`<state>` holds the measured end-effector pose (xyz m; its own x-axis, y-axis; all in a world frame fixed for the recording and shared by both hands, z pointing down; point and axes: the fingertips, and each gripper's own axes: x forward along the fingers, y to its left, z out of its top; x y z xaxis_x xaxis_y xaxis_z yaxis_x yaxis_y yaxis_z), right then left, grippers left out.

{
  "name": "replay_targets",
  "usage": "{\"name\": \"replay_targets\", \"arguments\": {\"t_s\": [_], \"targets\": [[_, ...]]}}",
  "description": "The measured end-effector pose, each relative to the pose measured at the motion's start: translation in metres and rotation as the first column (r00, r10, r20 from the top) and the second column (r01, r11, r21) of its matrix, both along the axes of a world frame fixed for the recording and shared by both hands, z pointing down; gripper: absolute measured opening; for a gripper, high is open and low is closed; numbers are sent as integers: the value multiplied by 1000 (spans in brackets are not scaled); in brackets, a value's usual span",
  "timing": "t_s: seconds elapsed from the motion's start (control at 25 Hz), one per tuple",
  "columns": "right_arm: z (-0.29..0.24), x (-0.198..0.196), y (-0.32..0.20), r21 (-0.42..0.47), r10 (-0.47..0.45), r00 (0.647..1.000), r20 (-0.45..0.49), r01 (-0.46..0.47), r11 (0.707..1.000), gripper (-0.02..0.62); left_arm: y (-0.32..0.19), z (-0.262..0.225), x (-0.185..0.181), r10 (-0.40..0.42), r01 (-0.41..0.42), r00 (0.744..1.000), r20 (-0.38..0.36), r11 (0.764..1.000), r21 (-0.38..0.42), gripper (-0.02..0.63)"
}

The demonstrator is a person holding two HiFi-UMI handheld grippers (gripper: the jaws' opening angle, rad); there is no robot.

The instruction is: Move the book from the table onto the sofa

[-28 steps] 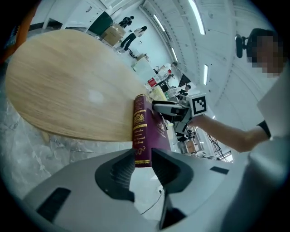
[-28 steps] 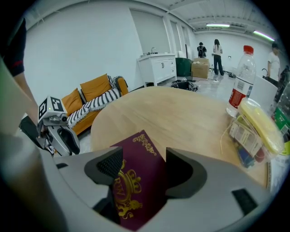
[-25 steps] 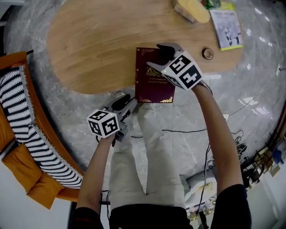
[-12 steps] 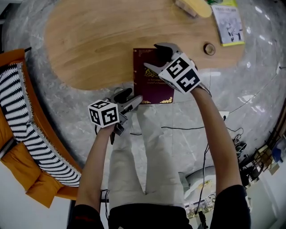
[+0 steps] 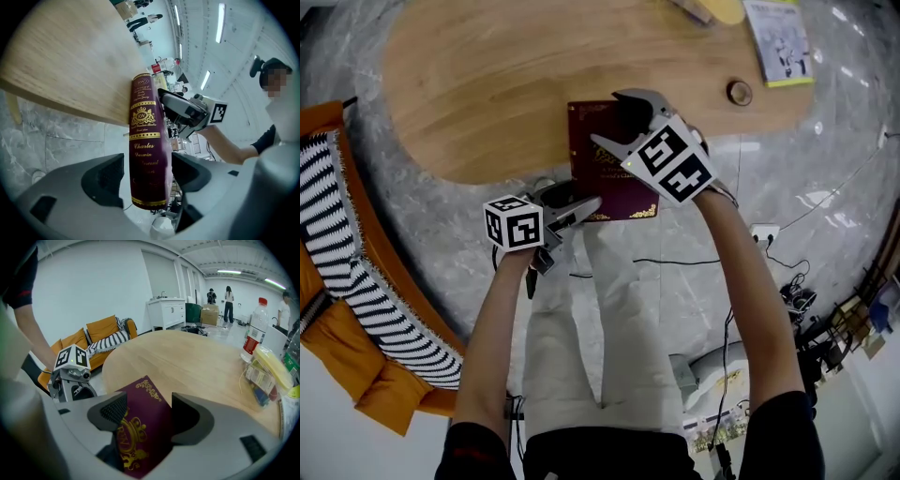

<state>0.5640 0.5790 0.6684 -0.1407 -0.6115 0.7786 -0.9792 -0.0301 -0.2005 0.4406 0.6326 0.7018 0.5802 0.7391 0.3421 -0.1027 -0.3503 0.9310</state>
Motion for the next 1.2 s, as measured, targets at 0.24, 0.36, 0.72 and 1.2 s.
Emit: {"name": "replay_targets", "arguments": {"t_s": [0.24,0.36,0.72,1.2], "targets": [[-1,-13,-1,15,2,1000,-16,-2,1000,298,7,-4,1,22,-24,999,-38,998,-51,314],[0,-15,-1,21,11,1000,-14,-10,1000,298,14,-2,1,43,-46,998,-44,996,-76,314],[0,-18,-2,33,13,999,-45,-11,999,298,34,2,3,59,-64,998,-30,985,-162,313],[0,-17,-2,43,14,999,-46,-12,999,298,39,2,4,85,-89,996,-25,978,-190,260]]}}
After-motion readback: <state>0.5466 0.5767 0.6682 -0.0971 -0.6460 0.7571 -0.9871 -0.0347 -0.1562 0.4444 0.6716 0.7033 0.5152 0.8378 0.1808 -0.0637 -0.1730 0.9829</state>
